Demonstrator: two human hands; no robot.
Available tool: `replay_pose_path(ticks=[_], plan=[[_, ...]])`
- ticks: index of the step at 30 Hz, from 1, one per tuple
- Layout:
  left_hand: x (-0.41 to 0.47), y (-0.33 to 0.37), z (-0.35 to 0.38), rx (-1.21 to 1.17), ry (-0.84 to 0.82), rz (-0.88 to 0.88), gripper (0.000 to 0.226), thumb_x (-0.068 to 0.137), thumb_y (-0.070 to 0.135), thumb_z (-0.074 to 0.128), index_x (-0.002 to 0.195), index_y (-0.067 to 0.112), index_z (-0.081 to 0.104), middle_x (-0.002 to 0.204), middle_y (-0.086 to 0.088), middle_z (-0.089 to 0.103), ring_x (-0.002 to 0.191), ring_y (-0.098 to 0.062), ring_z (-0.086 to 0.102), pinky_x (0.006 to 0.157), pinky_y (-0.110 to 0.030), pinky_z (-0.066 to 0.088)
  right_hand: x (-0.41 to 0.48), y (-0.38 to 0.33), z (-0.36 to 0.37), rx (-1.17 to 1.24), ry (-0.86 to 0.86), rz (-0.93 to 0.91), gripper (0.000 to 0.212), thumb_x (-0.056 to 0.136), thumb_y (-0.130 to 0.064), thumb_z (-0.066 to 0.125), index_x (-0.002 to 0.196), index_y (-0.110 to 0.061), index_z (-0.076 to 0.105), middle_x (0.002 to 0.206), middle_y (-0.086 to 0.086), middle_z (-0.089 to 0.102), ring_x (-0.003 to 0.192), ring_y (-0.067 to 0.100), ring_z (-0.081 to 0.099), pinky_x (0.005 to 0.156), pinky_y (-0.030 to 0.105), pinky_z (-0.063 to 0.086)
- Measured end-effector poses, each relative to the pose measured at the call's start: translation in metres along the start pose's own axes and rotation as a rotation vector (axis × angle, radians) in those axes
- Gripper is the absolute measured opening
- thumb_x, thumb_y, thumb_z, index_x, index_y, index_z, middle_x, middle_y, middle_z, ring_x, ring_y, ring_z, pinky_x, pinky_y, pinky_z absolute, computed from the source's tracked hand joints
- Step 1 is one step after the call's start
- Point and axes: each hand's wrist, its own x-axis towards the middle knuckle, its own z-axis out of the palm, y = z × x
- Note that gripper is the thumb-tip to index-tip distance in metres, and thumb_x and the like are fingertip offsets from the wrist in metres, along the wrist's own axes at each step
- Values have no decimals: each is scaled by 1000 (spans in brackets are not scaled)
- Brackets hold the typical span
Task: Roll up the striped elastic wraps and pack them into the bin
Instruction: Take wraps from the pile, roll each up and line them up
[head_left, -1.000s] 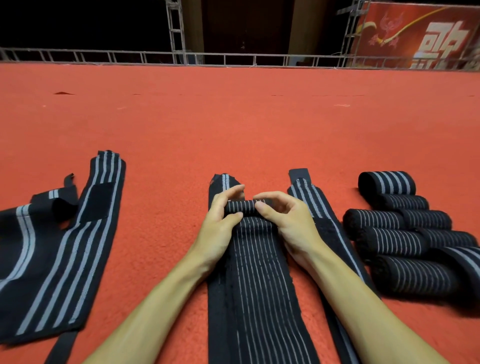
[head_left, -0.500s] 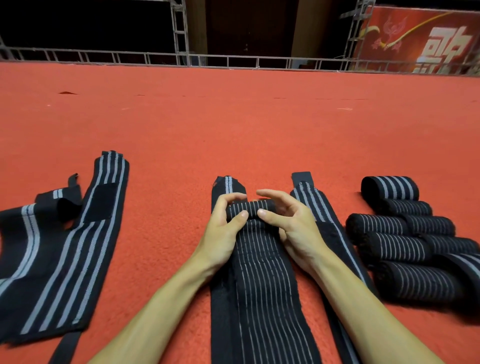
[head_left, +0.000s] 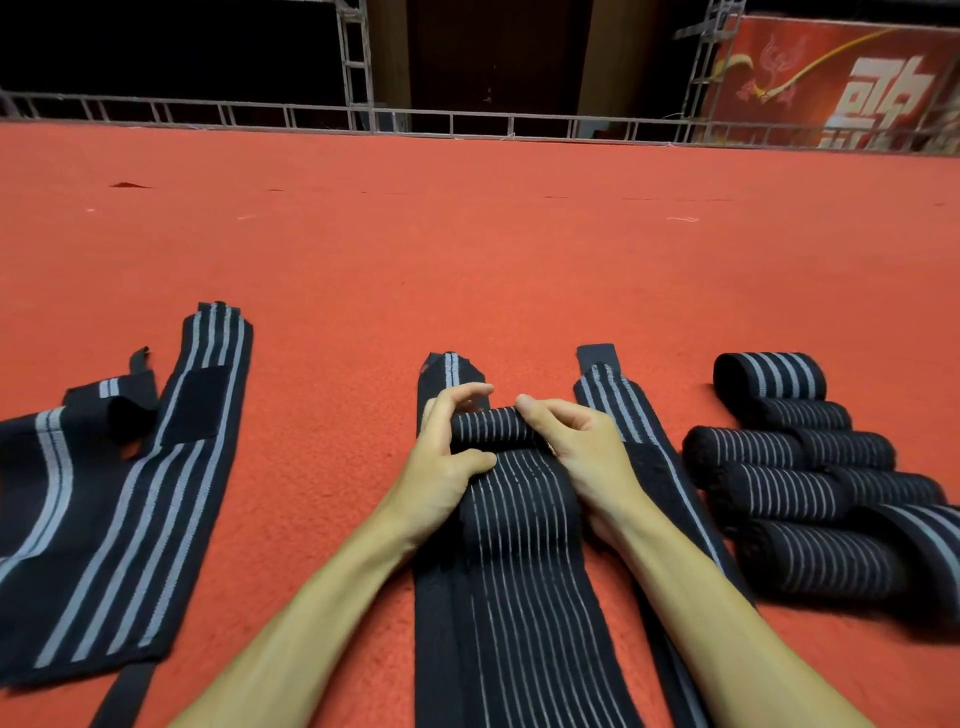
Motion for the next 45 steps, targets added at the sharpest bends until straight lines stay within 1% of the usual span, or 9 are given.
replay_pose_path(ticks=[3,6,12,16,20,27,34,38,45], plan=[[1,-3,-1,-54,-39,-51,48,67,43,65,113,45,53,127,-5,51,113,-17,54,95,-35,46,0,0,-2,82,10,20,17,84,-23,70,93,-9,74,92,10,74,82,19,69,74,29,56],[1,0,1,-93,9,-83,43,83,53,59,119,32,50,114,5,58,97,-2,58,82,-19,45,1,2,-2,82,7,-23,16,83,-15,72,97,-9,73,97,12,72,89,20,67,81,33,55],[2,1,2,-40,80,-108,24,99,33,42,119,20,49,102,9,59,79,11,59,65,-4,43,2,3,-5,98,-70,-98,22,77,1,72,92,-14,72,96,8,71,90,21,66,84,37,53],[0,0,0,-98,63,-65,11,95,26,56,105,22,56,99,3,64,83,0,62,74,-18,48,2,3,-6,116,-86,-103,27,78,8,67,89,-16,71,91,3,70,89,20,64,81,35,54],[-1,0,-1,-188,96,-15,25,81,25,61,104,15,56,99,-5,65,89,-13,62,81,-29,50,1,3,-4,100,-110,-98,27,81,-2,67,105,-14,69,100,7,70,96,20,64,87,34,54],[-1,0,-1,-167,84,63,25,74,15,58,98,20,61,105,-8,63,95,-13,59,86,-29,46,-5,-3,14,-127,-48,-97,47,89,-55,44,118,-22,60,114,-5,66,108,10,61,94,28,46],[-4,2,2,-268,-8,-14,30,76,38,58,106,35,58,129,-16,50,111,-23,56,97,-39,45,-8,1,20,-95,-59,-52,20,103,-23,38,121,-19,45,105,-1,60,87,2,59,73,13,48],[-2,0,2,-300,2,-12,34,78,24,50,111,27,50,108,-5,60,92,-10,61,82,-25,50,-9,0,19,-30,-101,-15,26,101,-14,39,125,-22,43,100,-1,62,79,0,62,68,13,49],[-2,4,1,-285,44,155,52,66,-2,54,111,24,52,97,5,57,87,-5,57,79,-20,48,-9,-4,22,-106,1,-26,42,95,-50,41,109,-14,58,101,-1,66,98,13,62,96,38,47]])
